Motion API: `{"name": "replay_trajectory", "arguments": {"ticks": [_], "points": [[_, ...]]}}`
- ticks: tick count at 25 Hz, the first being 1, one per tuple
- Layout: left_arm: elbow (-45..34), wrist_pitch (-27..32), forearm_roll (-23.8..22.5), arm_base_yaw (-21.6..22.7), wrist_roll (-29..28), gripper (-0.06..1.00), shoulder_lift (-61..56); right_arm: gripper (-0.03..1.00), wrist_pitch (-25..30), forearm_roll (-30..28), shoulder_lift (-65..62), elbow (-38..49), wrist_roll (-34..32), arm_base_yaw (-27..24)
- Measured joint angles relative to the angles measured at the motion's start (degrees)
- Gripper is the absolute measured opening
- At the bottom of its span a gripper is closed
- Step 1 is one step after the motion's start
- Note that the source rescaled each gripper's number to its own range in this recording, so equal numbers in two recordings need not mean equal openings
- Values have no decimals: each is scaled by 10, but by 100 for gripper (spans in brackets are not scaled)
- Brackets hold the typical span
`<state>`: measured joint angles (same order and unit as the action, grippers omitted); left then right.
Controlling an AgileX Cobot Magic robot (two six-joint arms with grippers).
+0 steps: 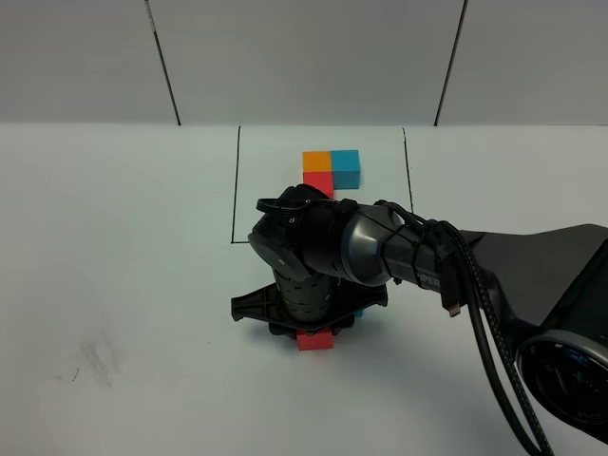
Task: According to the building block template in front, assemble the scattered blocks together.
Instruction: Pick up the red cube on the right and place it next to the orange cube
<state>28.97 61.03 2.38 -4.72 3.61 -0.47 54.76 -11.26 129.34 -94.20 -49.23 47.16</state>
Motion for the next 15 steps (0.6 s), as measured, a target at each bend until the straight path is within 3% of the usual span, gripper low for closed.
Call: {"name": "replay_trajectory", "arguments": {"ticks": [15], "points": [[0,0,0,0,0,98,0,26,2,3,0,-1,-5,0]]}}
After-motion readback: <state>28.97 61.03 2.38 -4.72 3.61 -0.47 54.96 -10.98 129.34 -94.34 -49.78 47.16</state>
